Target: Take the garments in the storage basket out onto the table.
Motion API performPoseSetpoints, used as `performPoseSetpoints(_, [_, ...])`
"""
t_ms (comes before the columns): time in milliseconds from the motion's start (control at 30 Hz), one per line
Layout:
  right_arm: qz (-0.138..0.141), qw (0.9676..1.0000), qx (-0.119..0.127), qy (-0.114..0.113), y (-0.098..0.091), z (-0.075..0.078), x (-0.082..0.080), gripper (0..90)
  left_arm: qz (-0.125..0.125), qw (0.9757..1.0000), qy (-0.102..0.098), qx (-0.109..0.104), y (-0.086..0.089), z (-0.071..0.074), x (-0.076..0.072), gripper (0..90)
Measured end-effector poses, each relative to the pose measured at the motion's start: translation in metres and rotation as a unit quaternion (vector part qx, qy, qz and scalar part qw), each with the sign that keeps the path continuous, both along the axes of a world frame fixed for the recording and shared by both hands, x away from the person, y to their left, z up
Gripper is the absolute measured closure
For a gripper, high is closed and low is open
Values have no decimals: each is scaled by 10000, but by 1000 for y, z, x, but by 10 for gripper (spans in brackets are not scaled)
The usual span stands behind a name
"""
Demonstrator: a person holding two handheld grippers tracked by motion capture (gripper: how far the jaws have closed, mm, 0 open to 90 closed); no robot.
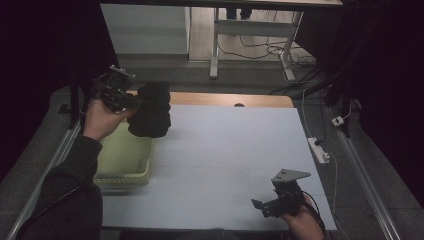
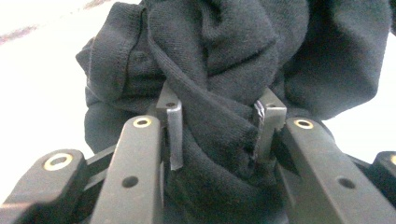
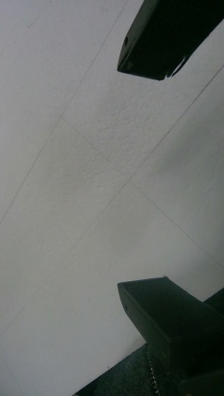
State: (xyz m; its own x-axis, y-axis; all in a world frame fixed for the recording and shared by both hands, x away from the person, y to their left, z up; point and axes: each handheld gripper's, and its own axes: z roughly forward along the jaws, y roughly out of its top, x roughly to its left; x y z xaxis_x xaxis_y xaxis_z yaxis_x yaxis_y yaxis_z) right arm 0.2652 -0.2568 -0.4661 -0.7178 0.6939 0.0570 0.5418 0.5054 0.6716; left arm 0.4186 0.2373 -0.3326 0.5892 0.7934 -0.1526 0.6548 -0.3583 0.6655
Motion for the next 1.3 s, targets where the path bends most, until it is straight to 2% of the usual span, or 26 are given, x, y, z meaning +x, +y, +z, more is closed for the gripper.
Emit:
performPoseSetpoints(200, [-2, 10000, 36, 5, 0, 0, 0, 0, -204, 9998, -81, -1, -21, 5, 3, 634])
performPoseSetpoints(467, [8, 10000, 11, -6, 0, 0, 0, 0, -455, 9989, -104, -35, -48, 6, 8, 634])
performPoseSetpoints(1033, [41, 10000, 9, -29, 0, 0, -1, 0, -875, 9961, -105, 16, -107, -5, 20, 628])
performPoseSetpoints(1300, [53, 10000, 19, -27, 0, 0, -1, 0, -998, 9950, -46, 30, -129, -16, 27, 625])
